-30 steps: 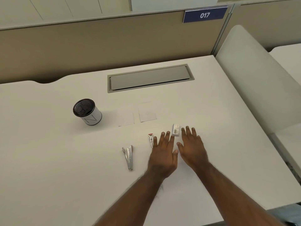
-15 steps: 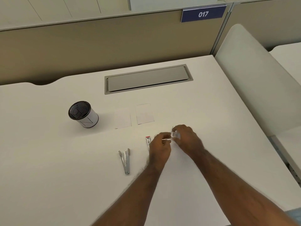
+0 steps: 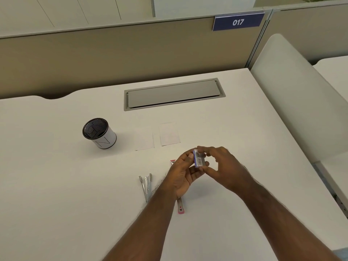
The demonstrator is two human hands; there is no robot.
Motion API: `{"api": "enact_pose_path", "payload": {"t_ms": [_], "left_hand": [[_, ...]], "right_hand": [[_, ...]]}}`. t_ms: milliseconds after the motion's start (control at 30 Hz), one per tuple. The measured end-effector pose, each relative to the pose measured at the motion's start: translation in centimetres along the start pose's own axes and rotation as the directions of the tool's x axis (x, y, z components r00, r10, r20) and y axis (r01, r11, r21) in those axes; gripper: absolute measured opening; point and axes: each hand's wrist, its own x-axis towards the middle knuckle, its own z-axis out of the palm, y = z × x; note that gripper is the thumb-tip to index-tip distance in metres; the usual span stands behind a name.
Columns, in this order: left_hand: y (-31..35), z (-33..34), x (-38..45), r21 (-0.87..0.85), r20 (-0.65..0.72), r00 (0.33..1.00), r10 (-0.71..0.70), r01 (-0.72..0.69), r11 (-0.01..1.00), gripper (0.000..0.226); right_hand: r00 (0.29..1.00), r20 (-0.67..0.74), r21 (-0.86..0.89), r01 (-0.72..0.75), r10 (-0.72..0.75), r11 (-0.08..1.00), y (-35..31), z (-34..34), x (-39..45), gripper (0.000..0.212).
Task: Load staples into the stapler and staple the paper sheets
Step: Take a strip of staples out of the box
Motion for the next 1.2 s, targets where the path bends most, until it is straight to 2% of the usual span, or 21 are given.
{"api": "enact_pose_path", "payload": {"t_ms": [100, 267, 433, 533, 667, 867, 1067, 1200], "left_hand": [[0.3, -0.1, -0.4, -0.013, 0.051, 0.999, -0.014, 0.015, 1.000, 0.041], [0.7, 0.0, -1.0, -0.045, 0.071, 0.997, -0.019, 0.023, 0.999, 0.029], [0.8, -0.2, -1.0, -0.129, 0.045, 0.999, -0.006, 0.012, 0.992, 0.027], [0.8, -0.2, -0.9, -0.178, 0.012, 1.000, 0.000, 0.002, 0.984, 0.021], [0.8, -0.3, -0.8, -0.227, -0.032, 0.999, 0.005, -0.012, 0.974, 0.021], [0.9, -0.2, -0.9, -0.248, -0.026, 0.999, 0.020, -0.026, 0.968, 0.021], [0.9, -0.3, -0.8, -0.259, -0.003, 0.998, 0.069, -0.067, 0.964, 0.018], [1.1, -0.4, -0.8, -0.302, 0.031, 0.996, 0.084, -0.071, 0.951, 0.018]], "right_hand": [[1.000, 0.021, -0.018, 0.003, -0.002, 1.000, -0.5, -0.6, -0.4, 0.055], [1.000, 0.012, -0.012, 0.019, -0.019, 1.000, -1.3, -0.9, -1.0, 0.057], [0.986, -0.102, -0.033, 0.131, -0.134, 0.991, -1.9, -0.8, -1.4, 0.023], [0.973, -0.150, -0.079, 0.163, -0.173, 0.983, -2.2, -0.7, -1.8, 0.013], [0.949, -0.206, -0.148, 0.210, -0.237, 0.967, -2.7, -0.7, -2.3, 0.020], [0.926, -0.247, -0.209, 0.238, -0.287, 0.949, -2.6, -0.1, -2.7, 0.014], [0.867, -0.314, -0.359, 0.270, -0.388, 0.893, -2.6, 0.3, -2.9, 0.007], [0.889, -0.318, -0.350, 0.212, -0.329, 0.912, -3.0, 0.5, -3.2, 0.017]]}}
